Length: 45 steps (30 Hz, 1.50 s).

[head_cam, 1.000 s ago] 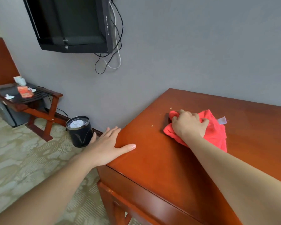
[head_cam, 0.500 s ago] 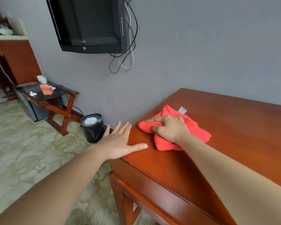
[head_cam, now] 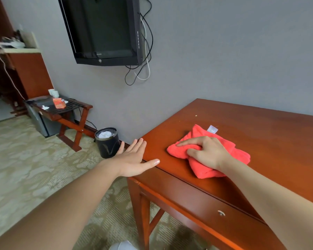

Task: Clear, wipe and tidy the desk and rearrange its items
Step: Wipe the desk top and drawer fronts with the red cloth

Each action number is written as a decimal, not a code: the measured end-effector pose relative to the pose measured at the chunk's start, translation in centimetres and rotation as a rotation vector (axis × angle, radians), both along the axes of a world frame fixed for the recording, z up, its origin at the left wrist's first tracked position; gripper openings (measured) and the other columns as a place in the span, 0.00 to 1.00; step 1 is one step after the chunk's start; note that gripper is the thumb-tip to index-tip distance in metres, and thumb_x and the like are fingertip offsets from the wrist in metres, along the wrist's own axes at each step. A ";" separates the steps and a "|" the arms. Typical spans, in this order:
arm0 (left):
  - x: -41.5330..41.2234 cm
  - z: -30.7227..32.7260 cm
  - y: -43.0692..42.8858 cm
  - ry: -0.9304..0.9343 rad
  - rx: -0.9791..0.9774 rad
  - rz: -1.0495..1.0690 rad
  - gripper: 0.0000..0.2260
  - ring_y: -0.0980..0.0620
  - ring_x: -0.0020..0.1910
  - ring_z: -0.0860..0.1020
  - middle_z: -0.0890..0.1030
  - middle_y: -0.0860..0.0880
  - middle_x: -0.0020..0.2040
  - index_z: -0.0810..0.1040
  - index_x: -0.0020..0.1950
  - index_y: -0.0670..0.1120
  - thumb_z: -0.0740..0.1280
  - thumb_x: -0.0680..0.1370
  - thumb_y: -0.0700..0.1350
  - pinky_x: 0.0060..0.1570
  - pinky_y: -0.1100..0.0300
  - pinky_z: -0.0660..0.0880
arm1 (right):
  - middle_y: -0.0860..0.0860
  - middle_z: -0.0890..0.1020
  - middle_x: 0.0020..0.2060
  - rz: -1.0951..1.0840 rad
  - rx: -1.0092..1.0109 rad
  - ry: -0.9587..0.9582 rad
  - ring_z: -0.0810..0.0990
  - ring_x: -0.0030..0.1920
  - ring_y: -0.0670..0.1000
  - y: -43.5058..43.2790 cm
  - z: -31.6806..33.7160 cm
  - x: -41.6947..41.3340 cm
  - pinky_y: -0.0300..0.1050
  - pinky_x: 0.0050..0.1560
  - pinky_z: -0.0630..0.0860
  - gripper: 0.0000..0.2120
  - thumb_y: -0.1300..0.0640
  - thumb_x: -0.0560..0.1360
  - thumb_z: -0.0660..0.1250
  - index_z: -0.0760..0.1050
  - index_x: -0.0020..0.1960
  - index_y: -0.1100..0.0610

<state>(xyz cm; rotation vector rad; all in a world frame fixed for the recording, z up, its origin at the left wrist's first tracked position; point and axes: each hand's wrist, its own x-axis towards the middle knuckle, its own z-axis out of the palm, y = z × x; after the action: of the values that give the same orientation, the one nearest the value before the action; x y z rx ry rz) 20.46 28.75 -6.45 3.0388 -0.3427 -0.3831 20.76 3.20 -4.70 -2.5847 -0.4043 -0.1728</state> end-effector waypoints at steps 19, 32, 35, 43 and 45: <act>7.8 0.3 -4.3 -0.052 -0.058 0.022 0.47 0.54 0.78 0.36 0.37 0.53 0.80 0.37 0.81 0.49 0.43 0.71 0.77 0.76 0.45 0.36 | 0.42 0.74 0.67 -0.566 -0.158 -0.089 0.64 0.72 0.48 -9.2 -1.1 3.3 0.57 0.68 0.56 0.19 0.46 0.78 0.53 0.71 0.67 0.37; 15.7 0.4 -6.7 -0.027 -0.142 0.098 0.46 0.47 0.80 0.41 0.43 0.50 0.81 0.39 0.81 0.52 0.47 0.71 0.77 0.77 0.45 0.43 | 0.48 0.74 0.68 -0.644 -0.186 -0.066 0.65 0.71 0.54 -8.8 -1.4 16.5 0.61 0.69 0.53 0.19 0.49 0.78 0.54 0.72 0.67 0.47; 15.4 0.6 -7.0 -0.034 -0.130 0.095 0.45 0.47 0.80 0.42 0.43 0.51 0.81 0.40 0.81 0.53 0.50 0.73 0.76 0.77 0.47 0.45 | 0.51 0.75 0.66 -0.610 -0.175 -0.062 0.67 0.69 0.55 -8.5 -1.0 19.8 0.61 0.68 0.54 0.19 0.50 0.78 0.54 0.73 0.66 0.48; 17.0 -0.7 -6.3 -0.087 -0.078 0.016 0.50 0.54 0.79 0.38 0.41 0.53 0.81 0.38 0.81 0.49 0.45 0.69 0.79 0.78 0.45 0.42 | 0.52 0.78 0.63 -0.378 -0.177 -0.032 0.71 0.67 0.54 -5.4 -0.5 24.8 0.58 0.69 0.55 0.20 0.51 0.77 0.54 0.73 0.66 0.41; 17.1 -0.8 -6.3 -0.098 -0.055 0.019 0.51 0.54 0.79 0.38 0.41 0.53 0.81 0.38 0.81 0.49 0.44 0.69 0.80 0.78 0.44 0.41 | 0.52 0.78 0.63 -0.327 -0.163 -0.029 0.71 0.67 0.54 -4.0 -0.5 25.3 0.57 0.69 0.55 0.20 0.51 0.77 0.54 0.73 0.66 0.40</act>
<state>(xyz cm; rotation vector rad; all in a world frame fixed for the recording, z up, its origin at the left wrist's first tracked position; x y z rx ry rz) 37.55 22.42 -7.21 3.0109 -0.3241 -0.2208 46.01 -0.83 -5.18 -2.7983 -0.0020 -0.3030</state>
